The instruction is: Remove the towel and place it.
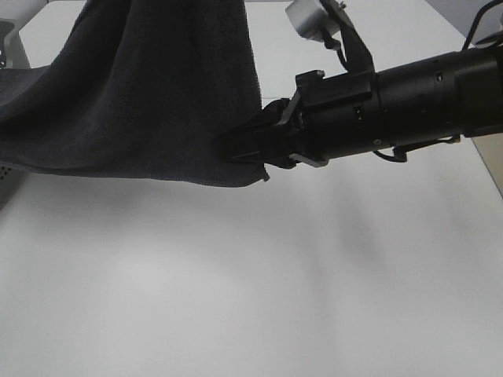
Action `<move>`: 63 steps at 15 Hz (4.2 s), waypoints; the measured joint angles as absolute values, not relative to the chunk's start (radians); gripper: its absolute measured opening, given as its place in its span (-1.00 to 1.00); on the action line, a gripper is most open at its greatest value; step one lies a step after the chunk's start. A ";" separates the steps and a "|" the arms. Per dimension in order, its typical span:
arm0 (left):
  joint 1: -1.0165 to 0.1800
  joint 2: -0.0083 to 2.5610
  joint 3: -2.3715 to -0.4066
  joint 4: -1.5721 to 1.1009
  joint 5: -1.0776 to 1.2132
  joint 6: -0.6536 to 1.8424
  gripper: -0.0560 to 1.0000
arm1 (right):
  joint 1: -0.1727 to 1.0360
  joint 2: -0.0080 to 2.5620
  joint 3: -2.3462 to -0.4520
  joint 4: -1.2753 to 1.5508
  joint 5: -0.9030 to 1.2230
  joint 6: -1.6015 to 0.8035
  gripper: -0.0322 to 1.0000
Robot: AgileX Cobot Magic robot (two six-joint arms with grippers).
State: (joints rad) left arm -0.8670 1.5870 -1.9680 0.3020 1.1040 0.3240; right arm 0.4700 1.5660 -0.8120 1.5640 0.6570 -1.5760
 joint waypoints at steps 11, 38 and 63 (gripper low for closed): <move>-0.867 1.587 -1.968 0.370 0.961 0.323 -0.89 | 0.470 1.387 -1.501 0.007 1.072 -0.170 -0.93; -0.326 1.947 -1.968 0.520 -0.321 0.234 -0.89 | 0.470 1.909 -2.133 -1.105 0.343 0.487 -0.93; -0.310 2.245 -2.475 0.520 -0.243 0.234 -0.89 | 0.362 1.971 -2.148 -1.109 0.010 0.620 -0.93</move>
